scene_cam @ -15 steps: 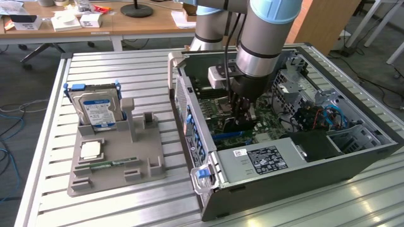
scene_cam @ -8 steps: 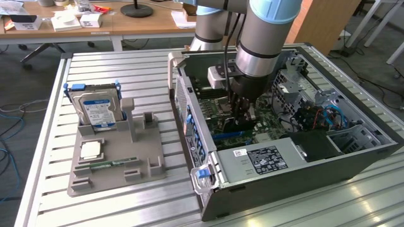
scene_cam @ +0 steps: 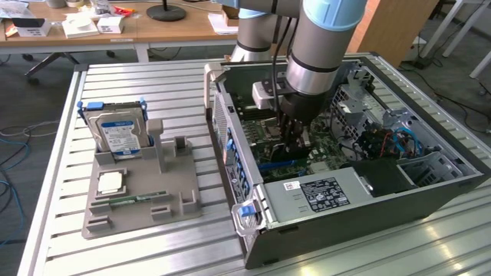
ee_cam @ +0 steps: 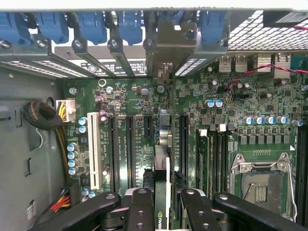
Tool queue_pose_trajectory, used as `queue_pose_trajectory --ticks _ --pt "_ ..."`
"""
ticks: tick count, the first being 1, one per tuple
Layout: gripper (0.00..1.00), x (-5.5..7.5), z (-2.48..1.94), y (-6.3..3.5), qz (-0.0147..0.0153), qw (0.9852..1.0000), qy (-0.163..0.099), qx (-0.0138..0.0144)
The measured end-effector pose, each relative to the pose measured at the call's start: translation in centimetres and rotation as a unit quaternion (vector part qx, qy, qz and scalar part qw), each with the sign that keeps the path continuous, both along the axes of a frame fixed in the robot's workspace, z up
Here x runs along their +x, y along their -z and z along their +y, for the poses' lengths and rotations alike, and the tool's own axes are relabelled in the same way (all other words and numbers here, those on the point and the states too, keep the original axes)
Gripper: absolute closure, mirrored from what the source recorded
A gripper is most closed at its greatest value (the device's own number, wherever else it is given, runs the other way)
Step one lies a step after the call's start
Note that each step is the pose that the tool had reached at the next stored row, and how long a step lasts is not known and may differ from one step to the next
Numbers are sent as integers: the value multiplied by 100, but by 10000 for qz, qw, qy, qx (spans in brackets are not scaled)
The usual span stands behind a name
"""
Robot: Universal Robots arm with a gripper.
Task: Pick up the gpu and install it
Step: 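Insert the gpu into the slot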
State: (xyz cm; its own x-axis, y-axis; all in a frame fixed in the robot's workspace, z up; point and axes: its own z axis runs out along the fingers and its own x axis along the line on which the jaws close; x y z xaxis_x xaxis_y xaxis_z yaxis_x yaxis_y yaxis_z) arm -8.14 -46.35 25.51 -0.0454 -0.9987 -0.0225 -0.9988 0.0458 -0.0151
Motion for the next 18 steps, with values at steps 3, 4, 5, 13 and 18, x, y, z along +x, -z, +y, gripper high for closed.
queue_pose_trajectory --ticks 3,4,5,13,18 --pt "74 0 0 15 0 10000 0 0" --pt "74 0 0 18 0 10000 0 -1" --pt "74 0 0 22 0 10000 0 0" --pt "74 0 0 52 0 10000 0 0" --pt "74 0 0 64 0 10000 0 -1"
